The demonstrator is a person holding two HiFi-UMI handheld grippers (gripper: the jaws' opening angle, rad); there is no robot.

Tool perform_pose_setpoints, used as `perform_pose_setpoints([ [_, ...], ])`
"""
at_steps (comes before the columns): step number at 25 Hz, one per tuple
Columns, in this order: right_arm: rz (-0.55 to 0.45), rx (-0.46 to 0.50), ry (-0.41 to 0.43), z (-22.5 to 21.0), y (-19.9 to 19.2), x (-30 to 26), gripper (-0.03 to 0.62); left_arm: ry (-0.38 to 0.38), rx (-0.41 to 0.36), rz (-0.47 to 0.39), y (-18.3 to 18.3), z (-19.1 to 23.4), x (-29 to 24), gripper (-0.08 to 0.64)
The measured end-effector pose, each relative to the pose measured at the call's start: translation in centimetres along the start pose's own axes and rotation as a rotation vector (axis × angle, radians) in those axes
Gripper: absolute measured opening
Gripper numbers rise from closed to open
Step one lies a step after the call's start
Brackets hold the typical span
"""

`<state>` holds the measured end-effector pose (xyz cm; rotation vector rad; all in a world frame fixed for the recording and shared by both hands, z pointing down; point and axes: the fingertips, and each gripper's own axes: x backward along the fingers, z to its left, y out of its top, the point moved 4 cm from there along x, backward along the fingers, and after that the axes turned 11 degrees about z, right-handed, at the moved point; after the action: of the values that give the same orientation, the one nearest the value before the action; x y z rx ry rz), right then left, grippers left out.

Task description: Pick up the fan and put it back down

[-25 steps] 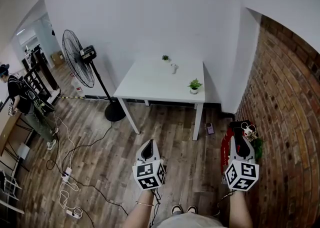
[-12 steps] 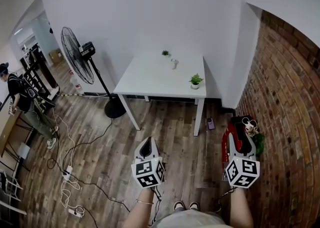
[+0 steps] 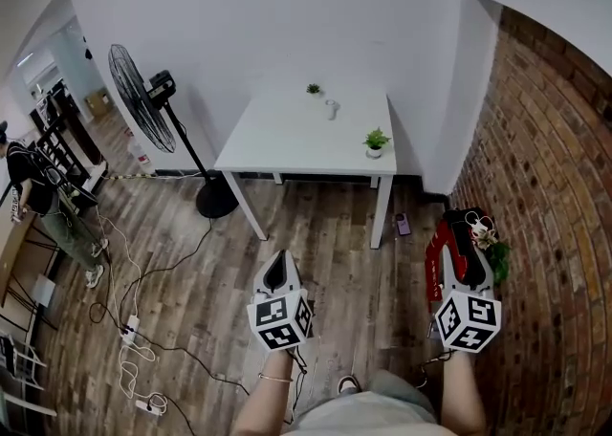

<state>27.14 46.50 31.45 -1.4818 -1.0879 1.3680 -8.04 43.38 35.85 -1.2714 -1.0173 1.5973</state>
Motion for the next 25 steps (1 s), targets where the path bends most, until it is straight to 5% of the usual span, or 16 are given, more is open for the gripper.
perform_pose_setpoints([
  [11,0.039,-0.035,-0.01,-0.4,-0.7,-3.3,0.195,0.002,-0.002,0.045,-0.5,0.9,-3.5,0.012],
  [25,0.067,-0.02,0.046,-3.5,3.1,-16.9,0.19,0.065,0.029,0.039,3.3,0.2,-15.6,0.012],
])
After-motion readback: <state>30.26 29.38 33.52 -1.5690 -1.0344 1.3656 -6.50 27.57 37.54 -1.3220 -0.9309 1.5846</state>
